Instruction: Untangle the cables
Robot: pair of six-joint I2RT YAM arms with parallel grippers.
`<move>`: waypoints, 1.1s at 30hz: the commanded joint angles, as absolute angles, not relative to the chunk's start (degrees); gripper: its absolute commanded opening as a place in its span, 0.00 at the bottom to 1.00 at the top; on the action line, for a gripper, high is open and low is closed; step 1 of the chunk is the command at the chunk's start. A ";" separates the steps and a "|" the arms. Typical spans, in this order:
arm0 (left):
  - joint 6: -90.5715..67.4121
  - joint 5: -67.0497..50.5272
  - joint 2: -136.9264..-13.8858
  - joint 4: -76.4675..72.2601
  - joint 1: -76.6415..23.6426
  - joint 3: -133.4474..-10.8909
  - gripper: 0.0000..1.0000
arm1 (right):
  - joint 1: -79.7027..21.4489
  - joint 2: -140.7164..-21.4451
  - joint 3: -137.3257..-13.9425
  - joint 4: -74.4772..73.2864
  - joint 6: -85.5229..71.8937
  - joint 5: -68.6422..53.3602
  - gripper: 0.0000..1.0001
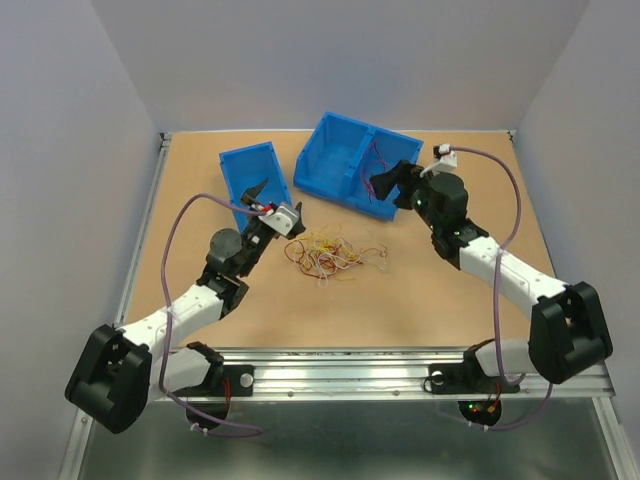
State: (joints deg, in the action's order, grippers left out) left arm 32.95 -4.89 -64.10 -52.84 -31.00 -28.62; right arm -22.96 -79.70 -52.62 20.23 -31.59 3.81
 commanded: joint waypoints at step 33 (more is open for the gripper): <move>48.43 -18.45 -74.26 -34.19 -37.18 -34.10 0.94 | -23.38 -53.44 -17.93 25.83 -27.42 -9.40 0.85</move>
State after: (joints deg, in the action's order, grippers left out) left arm 46.48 -14.28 -73.93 -36.47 -37.01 -31.05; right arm -22.96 -53.25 -19.62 22.37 -28.25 -11.62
